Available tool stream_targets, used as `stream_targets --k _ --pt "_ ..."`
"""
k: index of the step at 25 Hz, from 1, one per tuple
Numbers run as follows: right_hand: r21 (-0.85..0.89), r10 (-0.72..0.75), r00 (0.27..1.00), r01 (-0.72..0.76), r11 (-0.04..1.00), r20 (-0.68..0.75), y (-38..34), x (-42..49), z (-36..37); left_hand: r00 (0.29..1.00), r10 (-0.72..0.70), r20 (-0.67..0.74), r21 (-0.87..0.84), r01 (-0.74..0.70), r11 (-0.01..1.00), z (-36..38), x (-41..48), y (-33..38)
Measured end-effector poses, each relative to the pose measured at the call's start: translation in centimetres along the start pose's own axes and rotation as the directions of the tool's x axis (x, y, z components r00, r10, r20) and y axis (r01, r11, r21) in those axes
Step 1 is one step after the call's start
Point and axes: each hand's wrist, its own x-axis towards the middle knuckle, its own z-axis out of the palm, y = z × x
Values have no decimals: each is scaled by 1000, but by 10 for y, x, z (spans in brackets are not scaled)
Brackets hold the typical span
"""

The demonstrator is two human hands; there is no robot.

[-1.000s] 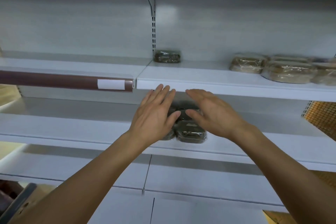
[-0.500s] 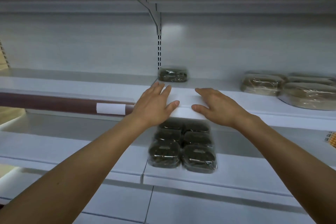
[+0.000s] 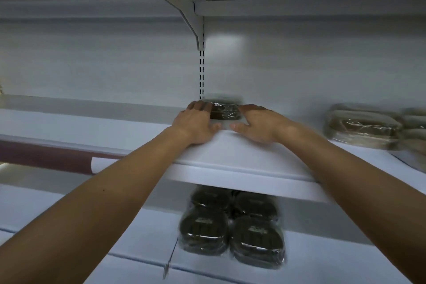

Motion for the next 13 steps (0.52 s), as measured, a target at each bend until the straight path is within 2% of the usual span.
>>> stream_targets --k 8,13 --pt "21 54 998 -54 998 30 25 57 9 986 -98 138 -67 108 992 6 51 -13" --pt "62 17 1000 -18 998 20 24 67 29 998 -20 61 -176 31 984 21 68 -18"
